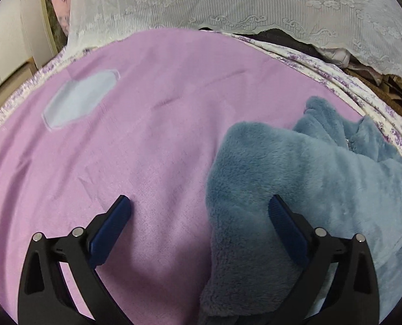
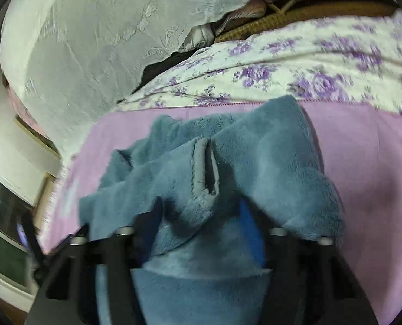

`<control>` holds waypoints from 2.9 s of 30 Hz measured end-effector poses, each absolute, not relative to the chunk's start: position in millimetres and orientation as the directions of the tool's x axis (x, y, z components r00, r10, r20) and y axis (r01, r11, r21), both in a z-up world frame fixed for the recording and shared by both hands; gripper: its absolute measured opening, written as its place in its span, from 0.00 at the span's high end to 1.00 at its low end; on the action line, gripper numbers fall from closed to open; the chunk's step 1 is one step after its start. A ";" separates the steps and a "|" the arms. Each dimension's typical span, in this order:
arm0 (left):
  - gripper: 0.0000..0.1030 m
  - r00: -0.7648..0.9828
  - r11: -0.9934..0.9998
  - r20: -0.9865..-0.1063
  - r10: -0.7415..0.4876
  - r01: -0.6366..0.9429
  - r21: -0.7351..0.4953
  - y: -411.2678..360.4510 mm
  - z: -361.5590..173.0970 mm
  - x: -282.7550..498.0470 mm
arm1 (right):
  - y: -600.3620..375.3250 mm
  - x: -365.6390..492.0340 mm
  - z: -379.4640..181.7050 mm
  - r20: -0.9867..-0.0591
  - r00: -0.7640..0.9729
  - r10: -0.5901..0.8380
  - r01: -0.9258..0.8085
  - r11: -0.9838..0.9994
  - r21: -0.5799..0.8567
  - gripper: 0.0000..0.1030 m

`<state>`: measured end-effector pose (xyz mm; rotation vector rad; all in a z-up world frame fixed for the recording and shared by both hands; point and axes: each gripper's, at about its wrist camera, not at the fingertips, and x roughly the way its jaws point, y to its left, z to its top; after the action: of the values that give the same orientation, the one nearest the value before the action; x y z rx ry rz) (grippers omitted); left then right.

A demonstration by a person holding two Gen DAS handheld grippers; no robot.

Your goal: Fold small clothes

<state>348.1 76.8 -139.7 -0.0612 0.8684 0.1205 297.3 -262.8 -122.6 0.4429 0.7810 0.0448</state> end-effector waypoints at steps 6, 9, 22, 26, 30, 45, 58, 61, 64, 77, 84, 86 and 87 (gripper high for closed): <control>0.04 0.660 0.990 -0.751 0.025 -0.120 -0.073 85.7 -135.8 345.3 | -250.2 264.8 -88.5 -0.542 0.827 0.149 0.015 0.958 0.286 0.91; 0.04 0.640 0.994 -0.769 0.007 -0.091 -0.067 77.9 -140.8 349.3 | -266.3 267.1 -105.2 -0.629 0.772 0.094 0.097 0.960 0.263 0.92; 0.04 0.708 0.991 -0.704 0.052 -0.126 -0.054 80.9 -106.3 340.5 | -285.5 255.2 -78.0 -0.577 0.815 0.055 0.153 0.940 0.304 0.83; 0.04 0.669 0.989 -0.736 0.101 -0.145 0.004 71.8 -118.3 367.0 | -269.6 277.9 -76.3 -0.602 0.791 0.107 0.085 0.956 0.282 0.83; 0.04 0.629 0.987 -0.762 0.154 -0.134 0.089 62.8 -145.6 378.6 | -267.6 313.2 -123.1 -0.721 0.690 0.060 0.122 0.973 0.197 0.90; 0.04 0.618 0.990 -0.774 0.136 -0.058 0.127 46.5 -153.3 347.7 | -240.2 280.6 -130.9 -0.724 0.687 0.055 0.027 0.994 0.101 0.72; 0.04 0.596 0.998 -0.801 0.052 -0.008 0.059 50.2 -152.0 300.6 | -240.2 239.0 -129.0 -0.729 0.683 0.040 0.081 0.988 0.130 0.57; 0.04 0.614 1.000 -0.789 0.015 -0.026 -0.001 59.8 -147.5 281.6 | -244.2 214.2 -122.8 -0.703 0.709 0.053 0.093 0.981 0.168 0.55; 0.04 0.623 0.997 -0.780 -0.056 0.000 -0.072 67.1 -142.4 255.7 | -245.5 194.0 -122.8 -0.700 0.712 0.057 0.098 0.979 0.180 0.51; 0.04 0.586 0.980 -0.786 -0.198 0.119 -0.158 81.8 -162.2 161.5 | -277.5 82.4 -123.7 -0.656 0.754 0.005 0.184 0.958 0.219 0.42; 0.04 0.571 0.956 -0.768 -0.290 0.204 -0.210 80.4 -163.5 116.0 | -279.1 48.5 -131.5 -0.659 0.750 0.052 0.169 0.949 0.268 0.40; 0.04 0.562 0.950 -0.767 -0.311 0.213 -0.228 81.2 -164.2 111.9 | -282.2 38.6 -133.4 -0.654 0.752 0.081 0.163 0.939 0.303 0.40; 0.04 0.559 0.948 -0.767 -0.316 0.214 -0.234 81.3 -164.4 111.3 | -285.2 34.4 -134.9 -0.652 0.752 0.098 0.162 0.931 0.327 0.40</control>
<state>111.3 81.3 -164.4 -0.1189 0.9269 -0.3132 34.4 -285.2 -134.9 0.3800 0.7238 -0.0362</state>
